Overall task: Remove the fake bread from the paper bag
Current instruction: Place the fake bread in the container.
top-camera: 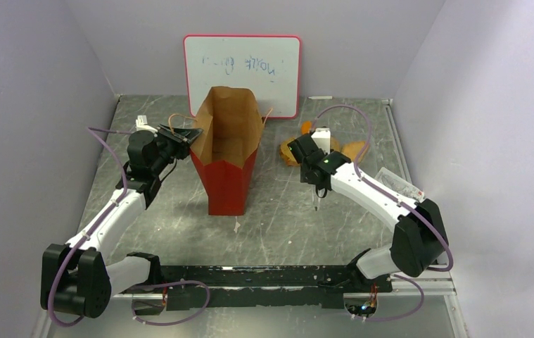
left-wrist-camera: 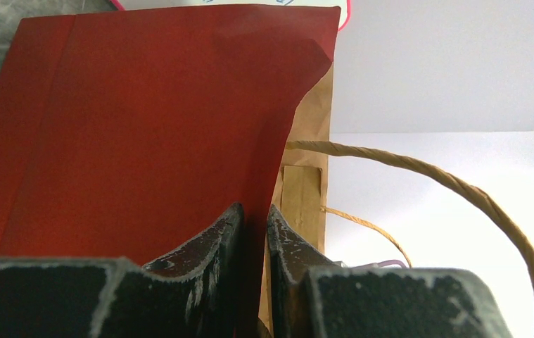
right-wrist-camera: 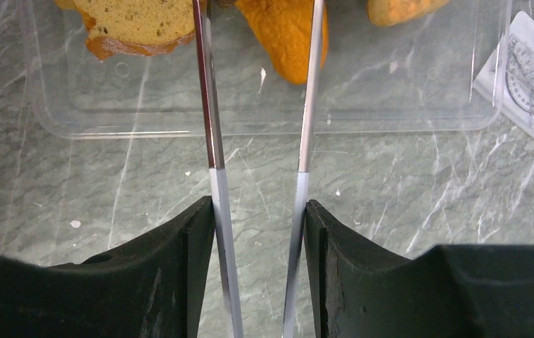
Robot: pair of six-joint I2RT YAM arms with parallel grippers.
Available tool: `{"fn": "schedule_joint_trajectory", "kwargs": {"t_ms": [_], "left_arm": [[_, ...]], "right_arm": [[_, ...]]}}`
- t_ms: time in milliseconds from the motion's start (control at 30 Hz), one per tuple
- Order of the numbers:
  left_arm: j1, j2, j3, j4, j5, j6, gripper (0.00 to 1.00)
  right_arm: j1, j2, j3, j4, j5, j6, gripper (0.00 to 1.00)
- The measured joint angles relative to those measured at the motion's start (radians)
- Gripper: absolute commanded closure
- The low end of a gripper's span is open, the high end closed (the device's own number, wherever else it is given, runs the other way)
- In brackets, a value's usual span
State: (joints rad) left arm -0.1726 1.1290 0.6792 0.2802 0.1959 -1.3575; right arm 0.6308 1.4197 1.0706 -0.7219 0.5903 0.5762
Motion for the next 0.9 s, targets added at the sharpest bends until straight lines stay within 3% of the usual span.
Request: {"fn": "schedule_joint_trajectory", "kwargs": {"t_ms": [900], "left_arm": [[0.0,0.027,0.0,0.008,0.0,0.008,0.87]], "right_arm": [[-0.025,-0.056,-0.01,0.041,0.011,0.012,0.52]]}}
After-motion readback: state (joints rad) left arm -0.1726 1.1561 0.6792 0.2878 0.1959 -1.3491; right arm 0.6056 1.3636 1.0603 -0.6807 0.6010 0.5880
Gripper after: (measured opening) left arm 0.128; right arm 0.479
